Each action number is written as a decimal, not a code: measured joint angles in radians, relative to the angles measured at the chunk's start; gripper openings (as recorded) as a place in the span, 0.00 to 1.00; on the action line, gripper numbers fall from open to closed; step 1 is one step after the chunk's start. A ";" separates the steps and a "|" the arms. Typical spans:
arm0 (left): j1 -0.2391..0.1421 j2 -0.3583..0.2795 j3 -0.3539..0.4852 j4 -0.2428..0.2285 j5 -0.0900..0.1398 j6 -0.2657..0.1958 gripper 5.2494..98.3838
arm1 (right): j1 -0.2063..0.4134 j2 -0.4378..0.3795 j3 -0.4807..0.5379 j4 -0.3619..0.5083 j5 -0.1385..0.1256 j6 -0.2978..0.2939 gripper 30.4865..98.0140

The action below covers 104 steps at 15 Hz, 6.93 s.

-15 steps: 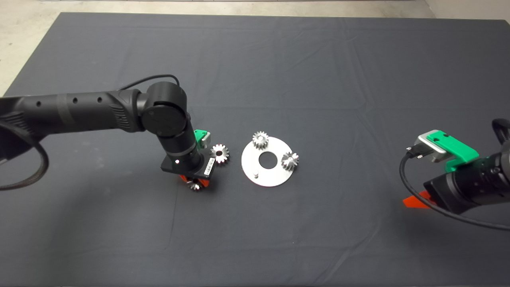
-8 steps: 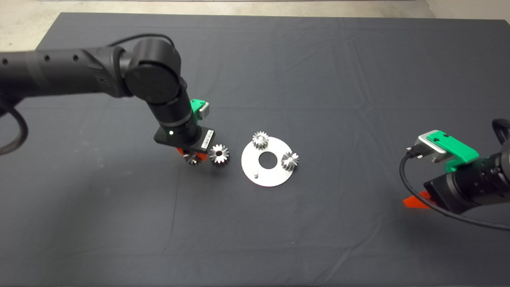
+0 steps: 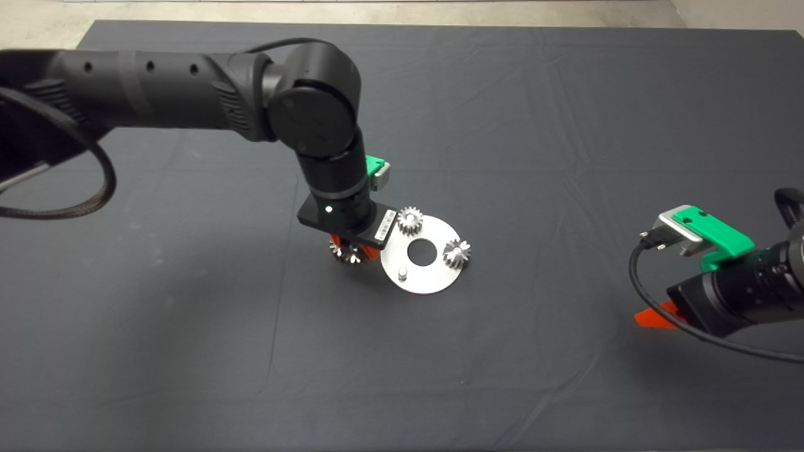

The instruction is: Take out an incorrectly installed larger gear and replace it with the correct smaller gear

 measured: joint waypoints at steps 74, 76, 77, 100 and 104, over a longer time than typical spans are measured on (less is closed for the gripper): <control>0.115 0.203 -0.241 -0.039 0.006 0.163 0.19 | 0.000 0.000 0.001 0.000 0.001 0.009 0.49; 0.117 0.203 -0.238 -0.036 0.006 0.158 0.19 | 0.000 0.000 0.001 0.000 0.001 0.009 0.49; 0.118 0.203 -0.235 -0.032 0.006 0.154 0.19 | 0.000 0.000 0.001 0.000 0.000 0.009 0.49; 0.134 0.214 -0.235 0.053 0.029 0.101 0.19 | 0.000 0.000 0.001 0.000 0.001 0.012 0.49; 0.135 0.214 -0.236 0.053 0.029 0.110 0.18 | 0.000 0.000 0.001 0.000 0.001 0.012 0.49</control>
